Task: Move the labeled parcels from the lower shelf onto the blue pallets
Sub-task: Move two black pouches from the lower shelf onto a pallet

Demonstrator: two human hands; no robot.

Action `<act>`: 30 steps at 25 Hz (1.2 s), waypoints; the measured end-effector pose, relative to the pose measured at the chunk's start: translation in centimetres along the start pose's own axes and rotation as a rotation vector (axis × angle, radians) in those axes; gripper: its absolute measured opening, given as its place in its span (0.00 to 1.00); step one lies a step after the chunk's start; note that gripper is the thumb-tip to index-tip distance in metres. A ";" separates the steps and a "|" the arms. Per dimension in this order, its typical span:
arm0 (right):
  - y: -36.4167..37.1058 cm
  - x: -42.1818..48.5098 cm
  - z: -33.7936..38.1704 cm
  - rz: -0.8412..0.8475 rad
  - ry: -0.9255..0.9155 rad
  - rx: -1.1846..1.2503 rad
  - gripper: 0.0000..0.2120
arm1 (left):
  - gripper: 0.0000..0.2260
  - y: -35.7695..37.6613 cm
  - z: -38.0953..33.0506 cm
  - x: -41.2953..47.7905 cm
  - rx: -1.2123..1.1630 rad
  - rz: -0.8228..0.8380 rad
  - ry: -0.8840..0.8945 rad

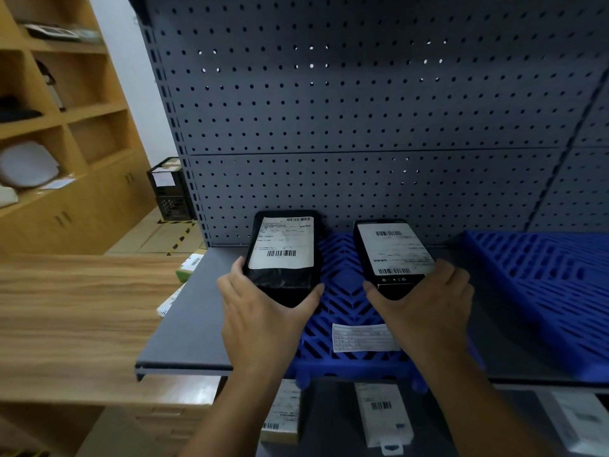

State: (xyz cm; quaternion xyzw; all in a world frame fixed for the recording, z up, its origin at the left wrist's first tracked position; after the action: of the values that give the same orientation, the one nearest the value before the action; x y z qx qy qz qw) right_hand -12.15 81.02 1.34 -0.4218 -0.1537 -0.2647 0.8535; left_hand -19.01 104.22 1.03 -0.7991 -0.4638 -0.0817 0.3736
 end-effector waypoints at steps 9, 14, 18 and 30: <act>0.7 0.3 -0.3 0.022 -0.019 -0.053 0.52 | 0.56 0.2 -0.1 0.1 0.050 0.031 0.022; 0.8 0.3 -0.4 0.019 -0.018 -0.061 0.52 | 0.55 0.2 -0.1 0.0 0.051 0.046 0.029; 0.9 0.4 -0.4 0.031 -0.016 -0.059 0.52 | 0.55 0.2 -0.2 -0.1 0.041 0.051 0.035; 1.0 0.7 -0.6 0.034 -0.033 -0.085 0.52 | 0.55 0.5 -1.0 -0.6 0.054 0.064 0.087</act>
State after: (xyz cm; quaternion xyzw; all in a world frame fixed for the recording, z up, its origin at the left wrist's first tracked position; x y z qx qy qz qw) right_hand -10.97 80.85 0.66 -0.4646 -0.1491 -0.2496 0.8364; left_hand -18.77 103.02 1.20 -0.7988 -0.4234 -0.0916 0.4174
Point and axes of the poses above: each hand's wrist, its own x-axis towards the middle knuckle, its own y-axis out of the palm, z = x × y, the point moved 5 cm from there along x, towards the middle knuckle, and after that the axes turned 6 degrees about -z, right-handed, at the moved point
